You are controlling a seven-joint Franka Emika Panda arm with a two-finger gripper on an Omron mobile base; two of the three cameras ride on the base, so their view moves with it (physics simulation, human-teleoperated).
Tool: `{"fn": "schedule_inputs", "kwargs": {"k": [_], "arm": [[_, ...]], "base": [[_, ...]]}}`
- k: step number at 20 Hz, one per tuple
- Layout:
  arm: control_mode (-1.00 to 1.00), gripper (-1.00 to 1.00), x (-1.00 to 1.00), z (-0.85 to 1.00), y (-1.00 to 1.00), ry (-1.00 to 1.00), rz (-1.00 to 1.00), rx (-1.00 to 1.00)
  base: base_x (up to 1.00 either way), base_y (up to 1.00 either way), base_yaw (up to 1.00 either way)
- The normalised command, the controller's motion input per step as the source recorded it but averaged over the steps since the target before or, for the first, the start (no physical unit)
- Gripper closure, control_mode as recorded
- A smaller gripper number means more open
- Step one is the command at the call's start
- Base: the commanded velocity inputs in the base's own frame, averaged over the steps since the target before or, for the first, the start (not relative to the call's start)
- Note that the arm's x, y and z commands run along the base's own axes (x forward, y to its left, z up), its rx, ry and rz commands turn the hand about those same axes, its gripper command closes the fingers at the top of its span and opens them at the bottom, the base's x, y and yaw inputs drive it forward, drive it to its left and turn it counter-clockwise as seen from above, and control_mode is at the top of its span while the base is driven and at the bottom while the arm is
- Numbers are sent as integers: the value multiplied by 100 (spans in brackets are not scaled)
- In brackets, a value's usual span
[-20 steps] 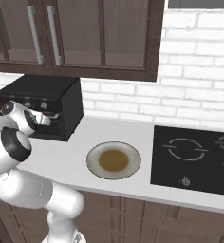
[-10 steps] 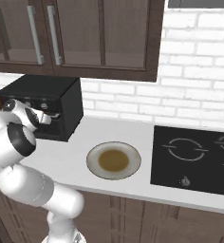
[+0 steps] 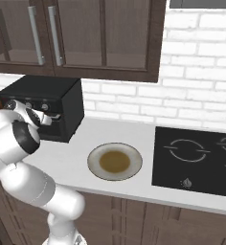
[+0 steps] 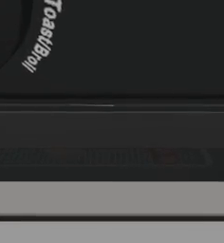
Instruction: Pick up the kebab skewer and baguette bread, and place them inside the toaster oven. Close the toaster oven door and start by setting the timer.
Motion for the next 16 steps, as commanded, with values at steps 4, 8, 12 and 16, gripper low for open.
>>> {"fn": "schedule_inputs", "kwargs": {"k": [4,8,12,16], "arm": [[-100,-100,74,-1,0,0,0,0],[-100,-100,23,0,0,0,0,0],[-100,-100,-45,0,0,1,0,0],[-100,-100,-58,18,0,2,0,0]], "base": [[0,0,0],[0,0,0],[0,0,0],[0,0,0]]}}
